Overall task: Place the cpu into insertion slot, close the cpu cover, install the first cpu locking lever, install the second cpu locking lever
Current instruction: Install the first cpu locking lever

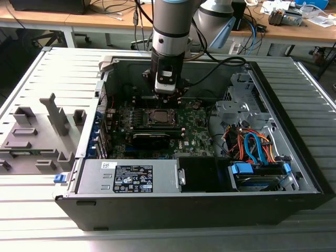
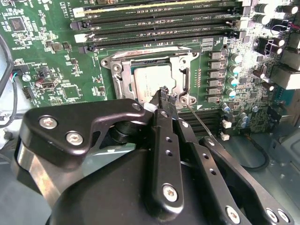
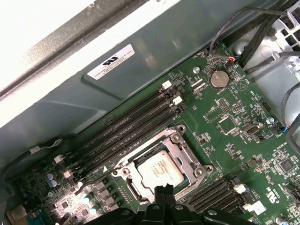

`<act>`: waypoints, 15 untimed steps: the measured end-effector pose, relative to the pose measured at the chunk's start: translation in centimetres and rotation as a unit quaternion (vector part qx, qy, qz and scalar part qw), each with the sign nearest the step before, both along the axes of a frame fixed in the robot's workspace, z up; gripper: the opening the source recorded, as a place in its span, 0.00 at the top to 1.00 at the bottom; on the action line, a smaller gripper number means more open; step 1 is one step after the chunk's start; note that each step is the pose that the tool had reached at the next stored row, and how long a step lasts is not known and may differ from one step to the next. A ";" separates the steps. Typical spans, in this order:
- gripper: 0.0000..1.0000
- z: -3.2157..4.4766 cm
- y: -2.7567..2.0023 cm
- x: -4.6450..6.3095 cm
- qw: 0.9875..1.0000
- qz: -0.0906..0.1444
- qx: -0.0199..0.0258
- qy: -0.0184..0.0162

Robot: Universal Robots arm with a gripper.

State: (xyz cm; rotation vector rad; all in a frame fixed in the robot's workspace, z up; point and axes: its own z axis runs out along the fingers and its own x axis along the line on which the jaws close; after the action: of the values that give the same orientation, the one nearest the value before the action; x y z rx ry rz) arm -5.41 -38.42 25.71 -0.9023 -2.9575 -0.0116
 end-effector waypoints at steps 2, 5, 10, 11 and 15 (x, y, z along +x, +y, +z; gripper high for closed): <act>0.89 0.00 0.00 0.0 1.000 0.001 0.000 0.000; 0.89 0.00 0.00 0.0 1.000 0.003 0.000 0.000; 0.89 0.00 0.00 0.0 1.000 0.006 0.000 0.000; 0.89 0.00 0.00 0.0 1.000 0.007 0.000 0.000; 0.89 0.00 0.00 0.0 1.000 0.009 0.000 0.000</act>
State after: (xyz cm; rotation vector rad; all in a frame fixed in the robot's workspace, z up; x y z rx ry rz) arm -5.41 -38.42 25.71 -0.8745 -2.9657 -0.0109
